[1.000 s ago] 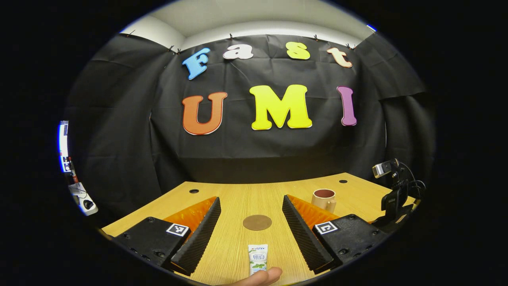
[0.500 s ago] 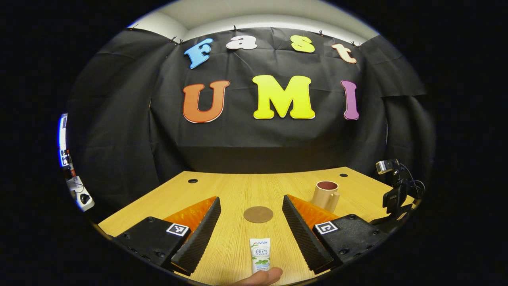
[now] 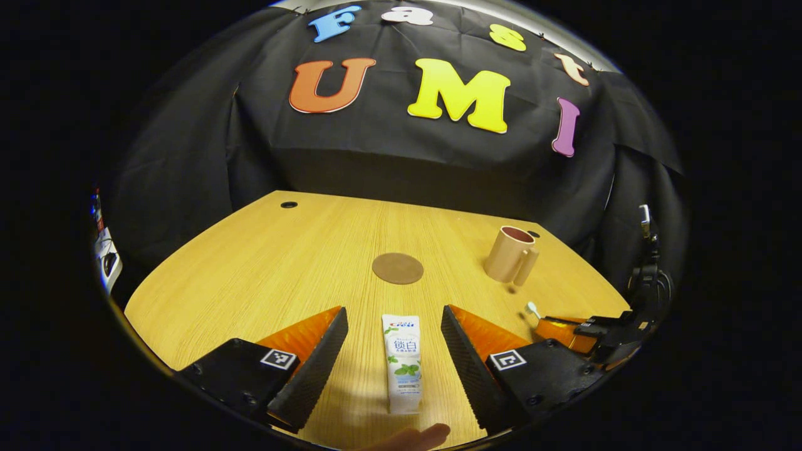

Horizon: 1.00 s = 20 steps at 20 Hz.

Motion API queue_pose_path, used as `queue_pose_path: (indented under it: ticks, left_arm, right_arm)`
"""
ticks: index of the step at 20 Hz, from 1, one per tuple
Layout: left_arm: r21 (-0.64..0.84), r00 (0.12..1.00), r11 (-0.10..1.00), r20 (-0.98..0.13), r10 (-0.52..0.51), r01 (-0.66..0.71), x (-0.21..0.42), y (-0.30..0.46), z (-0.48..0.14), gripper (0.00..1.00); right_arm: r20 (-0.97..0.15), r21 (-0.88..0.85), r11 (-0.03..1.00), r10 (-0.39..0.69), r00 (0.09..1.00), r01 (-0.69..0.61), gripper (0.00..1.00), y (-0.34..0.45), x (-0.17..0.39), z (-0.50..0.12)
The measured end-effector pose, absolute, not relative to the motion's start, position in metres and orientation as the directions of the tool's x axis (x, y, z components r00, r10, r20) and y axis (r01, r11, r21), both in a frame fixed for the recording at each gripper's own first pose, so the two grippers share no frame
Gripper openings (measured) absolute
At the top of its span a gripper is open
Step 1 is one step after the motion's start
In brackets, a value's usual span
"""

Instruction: Put the toothbrush and toothpaste on the desktop into the cup, then pick up the cup and place it on the coaster on the desktop.

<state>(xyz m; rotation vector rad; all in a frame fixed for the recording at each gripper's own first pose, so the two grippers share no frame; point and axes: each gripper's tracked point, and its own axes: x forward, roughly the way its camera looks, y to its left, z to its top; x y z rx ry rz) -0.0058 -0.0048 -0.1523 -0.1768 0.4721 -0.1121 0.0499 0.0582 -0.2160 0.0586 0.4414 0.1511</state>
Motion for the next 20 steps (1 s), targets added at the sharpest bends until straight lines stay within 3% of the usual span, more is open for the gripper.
queue_pose_path:
  ticks: [7,14,16,17,20]
  left_arm:
    - [-0.206,0.775,0.974,-0.600,-0.199,0.091,-0.023,-0.031,-0.197,0.96]
    - [-0.199,0.697,0.979,-0.697,-0.171,0.042,-0.014,-0.031,-0.227,0.95]
    - [-0.175,0.688,0.983,-0.707,-0.165,0.056,-0.015,-0.032,-0.227,0.93]
    - [-0.162,0.681,0.985,-0.714,-0.162,0.064,-0.017,-0.032,-0.229,0.89]
    - [-0.145,0.684,0.987,-0.714,-0.149,0.065,-0.016,-0.031,-0.229,0.80]
  right_arm:
    - [-0.261,0.126,0.975,0.210,0.942,-0.182,0.02,0.057,0.032,-0.176]
    - [-0.097,0.130,0.968,0.227,0.969,-0.214,0.01,0.051,0.010,-0.122]
    - [-0.080,0.127,0.968,0.227,0.971,-0.216,0.00,0.048,0.005,-0.113]
    - [-0.068,0.125,0.969,0.225,0.972,-0.215,0.05,0.047,0.003,-0.109]
    - [-0.035,0.109,0.975,0.196,0.980,-0.191,0.01,0.034,0.005,-0.094]
